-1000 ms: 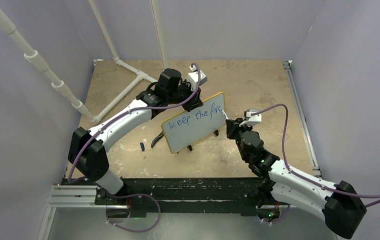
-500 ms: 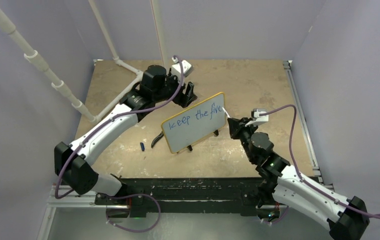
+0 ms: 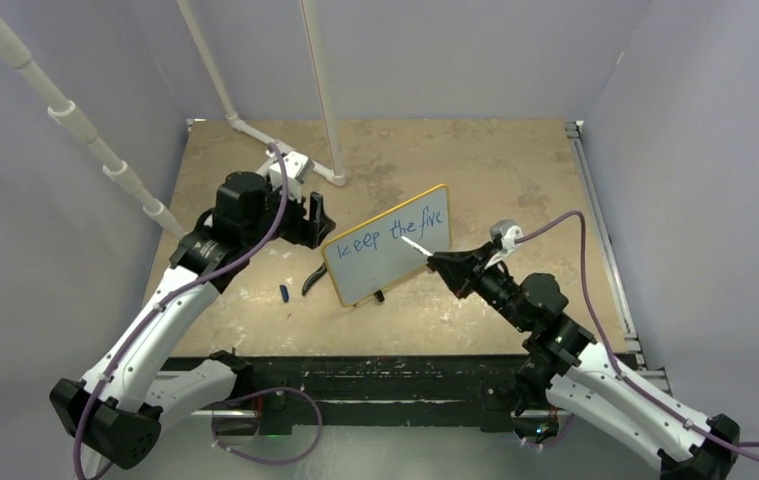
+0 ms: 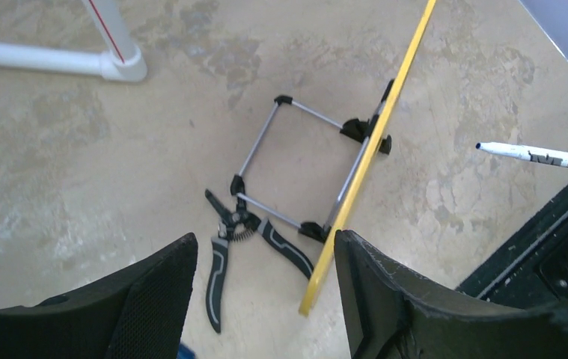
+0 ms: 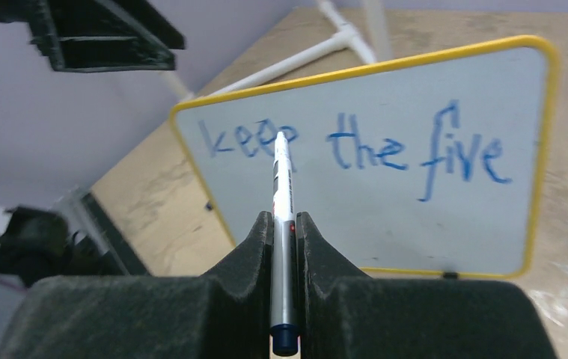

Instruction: Write a sentence on the whiteboard

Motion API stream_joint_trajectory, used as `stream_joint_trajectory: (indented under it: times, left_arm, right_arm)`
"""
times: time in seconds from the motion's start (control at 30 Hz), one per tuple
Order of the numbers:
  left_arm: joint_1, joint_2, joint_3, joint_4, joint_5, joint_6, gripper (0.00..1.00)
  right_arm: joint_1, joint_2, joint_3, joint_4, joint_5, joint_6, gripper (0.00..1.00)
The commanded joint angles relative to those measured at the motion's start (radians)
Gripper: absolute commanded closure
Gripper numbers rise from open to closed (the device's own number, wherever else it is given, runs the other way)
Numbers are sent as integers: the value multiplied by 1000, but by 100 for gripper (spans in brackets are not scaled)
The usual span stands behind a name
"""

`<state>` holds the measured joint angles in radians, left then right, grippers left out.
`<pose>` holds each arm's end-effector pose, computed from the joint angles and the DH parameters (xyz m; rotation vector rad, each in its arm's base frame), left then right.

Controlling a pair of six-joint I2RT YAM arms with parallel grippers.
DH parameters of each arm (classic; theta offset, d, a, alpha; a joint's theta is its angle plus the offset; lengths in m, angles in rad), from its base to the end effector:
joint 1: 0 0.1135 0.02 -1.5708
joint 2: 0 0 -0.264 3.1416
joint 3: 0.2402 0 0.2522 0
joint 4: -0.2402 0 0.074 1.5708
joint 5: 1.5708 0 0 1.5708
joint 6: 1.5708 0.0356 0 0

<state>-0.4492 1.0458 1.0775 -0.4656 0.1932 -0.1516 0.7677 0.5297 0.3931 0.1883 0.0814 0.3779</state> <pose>0.2037 -0.1058 0.3639 0.4272 1.9982 -0.5743 0.1116 0.1037 0.2786 -0.2394 1.5626 0.8474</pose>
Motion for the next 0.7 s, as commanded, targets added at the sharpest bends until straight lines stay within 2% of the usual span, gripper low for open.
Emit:
stream_joint_trajectory:
  times: [0.0,0.13,0.23,0.37,0.5,0.67]
  left_arm:
    - [1,-69,-43,-125,-8,-60,35]
    - [1,-85,-76,-173,2,-62,36]
    - [1,-78,-101,-164,23,-50,40]
    - [1,-59,-123,-108,91,-17,45]
    - [1,-23,-130,-95,121,17,57]
    - [0,-23,-150,-45,188,43,66]
  right_arm:
    - [57,40,-6,107,-199,-28,100]
    - [249,128,-19,171,-36,-31,100]
    - [330,185,-38,248,112,-26,100]
    - [390,287,-32,352,202,-44,100]
    - [435,412,8,401,264,-61,100]
    - [460,499,36,445,319,-72,100]
